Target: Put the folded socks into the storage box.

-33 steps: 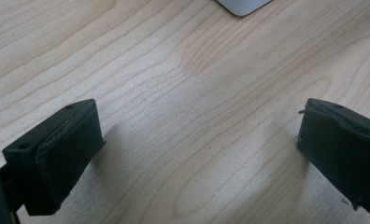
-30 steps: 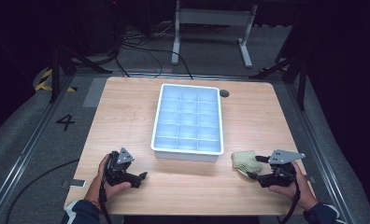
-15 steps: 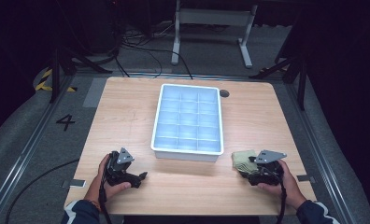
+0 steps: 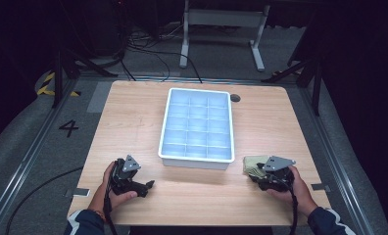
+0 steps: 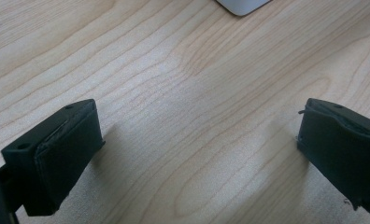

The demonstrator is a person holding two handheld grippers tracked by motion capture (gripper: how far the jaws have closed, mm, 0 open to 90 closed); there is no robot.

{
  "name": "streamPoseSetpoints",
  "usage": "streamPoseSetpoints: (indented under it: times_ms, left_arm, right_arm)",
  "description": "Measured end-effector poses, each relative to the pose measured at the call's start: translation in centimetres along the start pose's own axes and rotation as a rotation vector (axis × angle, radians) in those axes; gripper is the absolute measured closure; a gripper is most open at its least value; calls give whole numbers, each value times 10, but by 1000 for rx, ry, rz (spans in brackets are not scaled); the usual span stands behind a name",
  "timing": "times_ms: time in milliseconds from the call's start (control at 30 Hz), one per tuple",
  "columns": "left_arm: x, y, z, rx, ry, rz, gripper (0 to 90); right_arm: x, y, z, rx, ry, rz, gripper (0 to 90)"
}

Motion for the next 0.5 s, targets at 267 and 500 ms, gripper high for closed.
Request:
streamPoseSetpoints:
  times_ms: [267, 500]
  left_arm:
    - [0, 0, 0, 0, -2, 4, 2]
    - [0, -1, 0, -5, 0, -3, 0]
  right_arm:
    - [-5, 6, 2, -22, 9, 0, 680]
    - [-4, 9, 0, -9, 24, 9, 738]
Point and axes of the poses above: each handheld gripper's, and its own axes: x roughly backward along the jaws, z roughly out of its top, y roughly to its right, the point moved 5 cm from there along -x, roughly forward along the jaws, and after that the axes turned 3 degrees about y, right-handed, at the moved point
